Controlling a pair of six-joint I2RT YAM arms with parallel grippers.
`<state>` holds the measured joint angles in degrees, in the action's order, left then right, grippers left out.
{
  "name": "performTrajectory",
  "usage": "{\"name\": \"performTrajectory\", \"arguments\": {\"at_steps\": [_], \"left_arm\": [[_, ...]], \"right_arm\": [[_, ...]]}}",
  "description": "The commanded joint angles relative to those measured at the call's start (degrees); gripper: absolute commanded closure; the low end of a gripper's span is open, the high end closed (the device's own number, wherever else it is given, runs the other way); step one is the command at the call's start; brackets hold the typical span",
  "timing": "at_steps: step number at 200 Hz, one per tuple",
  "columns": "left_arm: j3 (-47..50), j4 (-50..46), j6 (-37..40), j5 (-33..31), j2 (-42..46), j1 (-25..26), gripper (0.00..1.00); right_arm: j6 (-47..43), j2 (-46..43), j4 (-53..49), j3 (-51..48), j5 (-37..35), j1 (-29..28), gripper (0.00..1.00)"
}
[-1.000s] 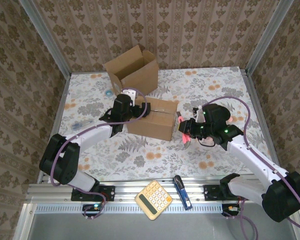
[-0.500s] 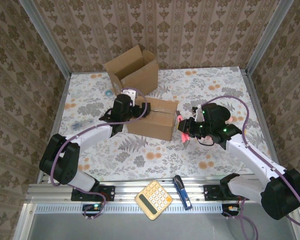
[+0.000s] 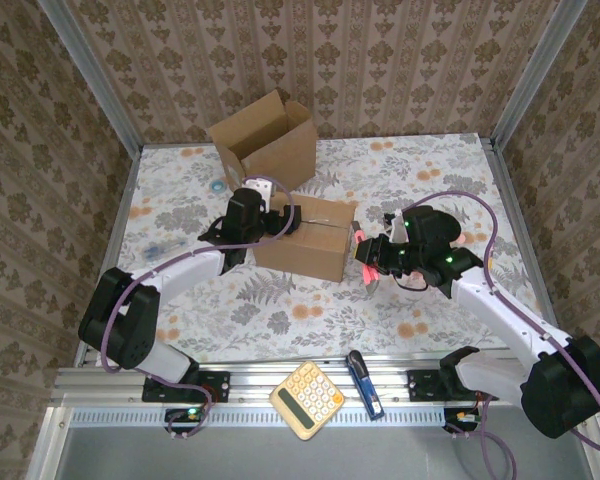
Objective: Unpack the express box
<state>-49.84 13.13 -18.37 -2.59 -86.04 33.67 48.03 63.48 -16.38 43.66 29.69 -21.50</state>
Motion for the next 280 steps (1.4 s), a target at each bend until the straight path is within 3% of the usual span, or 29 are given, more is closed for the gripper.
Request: {"name": "performTrajectory", "arguments": {"at_steps": [1, 280], "left_arm": [[3.87, -10.36, -1.13, 2.06, -3.82, 0.23, 0.04], [4.23, -9.75, -1.57, 2.11, -4.16, 0.26, 0.04]], "right_arm": [[-0.07, 0.52, 0.13, -0.85, 3.15, 0.06, 1.0], [0.71, 0.08, -2.84, -3.56, 5.4, -8.1, 1.0]]}}
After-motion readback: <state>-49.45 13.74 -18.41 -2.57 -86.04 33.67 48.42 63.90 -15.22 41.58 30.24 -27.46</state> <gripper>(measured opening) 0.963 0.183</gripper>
